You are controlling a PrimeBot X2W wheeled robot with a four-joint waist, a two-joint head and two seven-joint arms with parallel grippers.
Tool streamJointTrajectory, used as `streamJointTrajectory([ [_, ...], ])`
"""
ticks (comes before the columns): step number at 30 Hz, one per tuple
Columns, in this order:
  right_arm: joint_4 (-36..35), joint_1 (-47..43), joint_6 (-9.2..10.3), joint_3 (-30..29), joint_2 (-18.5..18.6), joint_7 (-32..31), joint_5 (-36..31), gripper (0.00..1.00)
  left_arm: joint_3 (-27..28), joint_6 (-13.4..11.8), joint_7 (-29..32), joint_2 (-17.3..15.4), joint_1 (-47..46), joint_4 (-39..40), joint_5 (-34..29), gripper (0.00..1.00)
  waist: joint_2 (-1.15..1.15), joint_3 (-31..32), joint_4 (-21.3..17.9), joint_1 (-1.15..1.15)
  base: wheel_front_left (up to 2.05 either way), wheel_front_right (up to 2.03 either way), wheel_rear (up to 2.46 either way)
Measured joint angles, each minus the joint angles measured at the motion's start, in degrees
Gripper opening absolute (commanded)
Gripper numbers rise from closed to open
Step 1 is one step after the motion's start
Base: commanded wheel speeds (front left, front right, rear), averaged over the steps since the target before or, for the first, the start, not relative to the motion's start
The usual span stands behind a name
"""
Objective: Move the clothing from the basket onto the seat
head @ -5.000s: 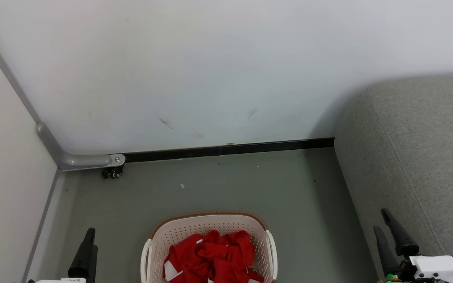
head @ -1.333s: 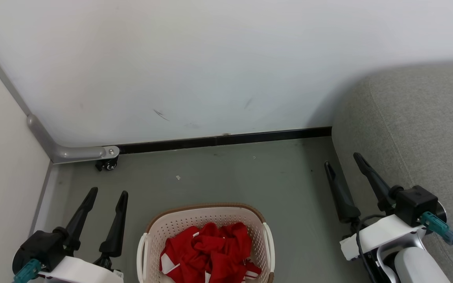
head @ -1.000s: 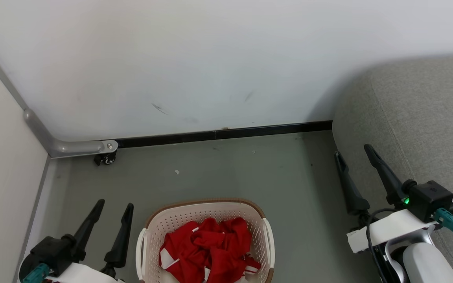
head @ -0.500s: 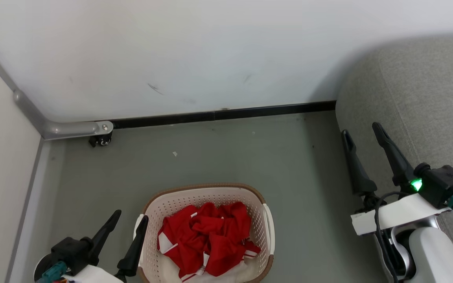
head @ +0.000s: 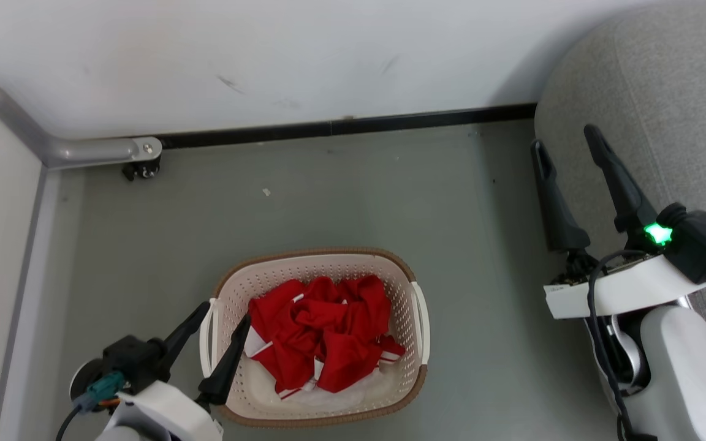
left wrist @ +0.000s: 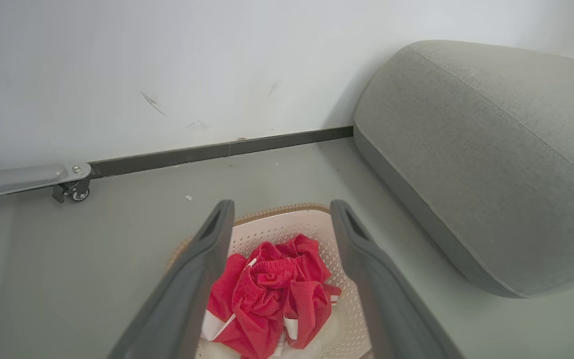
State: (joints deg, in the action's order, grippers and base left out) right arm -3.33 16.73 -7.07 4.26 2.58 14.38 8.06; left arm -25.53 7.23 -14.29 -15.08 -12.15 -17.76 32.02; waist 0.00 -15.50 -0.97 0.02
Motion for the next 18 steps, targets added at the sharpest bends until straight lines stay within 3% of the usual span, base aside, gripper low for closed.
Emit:
streamJointTrajectory([
  [9, -2.4, 6.1, 0.00, 1.7, 0.4, 0.1, -0.7, 1.00, -8.1, 0.0, 0.0, -3.0, -8.3, -1.9, -0.4, 1.00, 0.00, -6.2, -0.1, 0.00, 0.00, 0.00, 0.00],
  [18, -3.8, 11.1, 0.00, 3.2, 0.6, 0.3, -1.0, 1.00, -13.1, 0.0, 0.0, -3.4, -14.0, -4.4, 0.2, 1.00, 0.00, -11.6, -0.1, 0.00, 0.00, 0.00, 0.00],
])
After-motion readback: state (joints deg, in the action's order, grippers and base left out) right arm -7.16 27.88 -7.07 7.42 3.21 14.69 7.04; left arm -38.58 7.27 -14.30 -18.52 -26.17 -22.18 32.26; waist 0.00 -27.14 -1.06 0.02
